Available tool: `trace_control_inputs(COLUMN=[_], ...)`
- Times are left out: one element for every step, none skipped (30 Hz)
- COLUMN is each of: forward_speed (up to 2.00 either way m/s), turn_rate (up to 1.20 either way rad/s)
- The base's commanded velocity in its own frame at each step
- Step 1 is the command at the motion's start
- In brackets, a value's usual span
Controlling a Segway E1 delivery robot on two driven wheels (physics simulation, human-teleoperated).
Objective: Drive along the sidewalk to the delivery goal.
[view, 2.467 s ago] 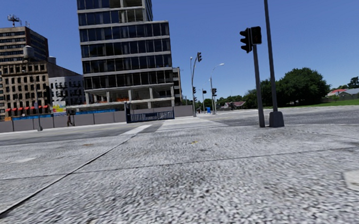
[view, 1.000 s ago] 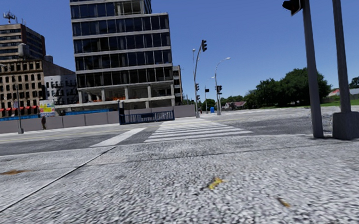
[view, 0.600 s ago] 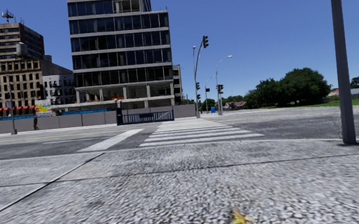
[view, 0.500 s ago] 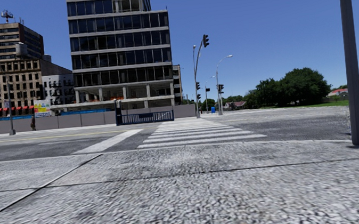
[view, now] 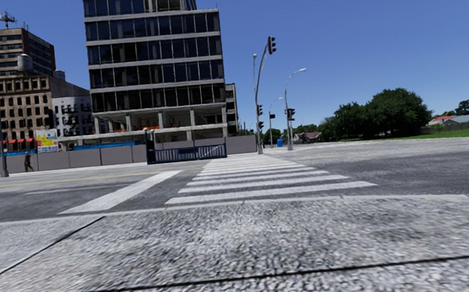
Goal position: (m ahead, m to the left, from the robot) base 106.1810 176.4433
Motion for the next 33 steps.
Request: trace_control_inputs(forward_speed=[2.0, 2.0, 2.0, 2.0, 2.0, 2.0, 2.0, 2.0, 2.0, 2.0, 2.0, 2.0, 2.0, 2.0, 2.0, 2.0, 2.0, 2.0, 2.0, 2.0, 2.0, 2.0, 2.0, 2.0, 2.0, 2.0, 2.0, 2.0, 2.0, 2.0, 2.0, 2.0, 2.0], turn_rate=[0.0, 0.0, 0.0, 0.0, 0.0, 0.0, 0.0, 0.0, 0.0, 0.0, 0.0, 0.0, 0.0, 0.0, 0.0, 0.0, 0.0, 0.0, 0.0, 0.0, 0.0, 0.0, 0.0, 0.0, 0.0, 0.0, 0.0, 0.0, 0.0, 0.0, 0.0, 0.0, 0.0])
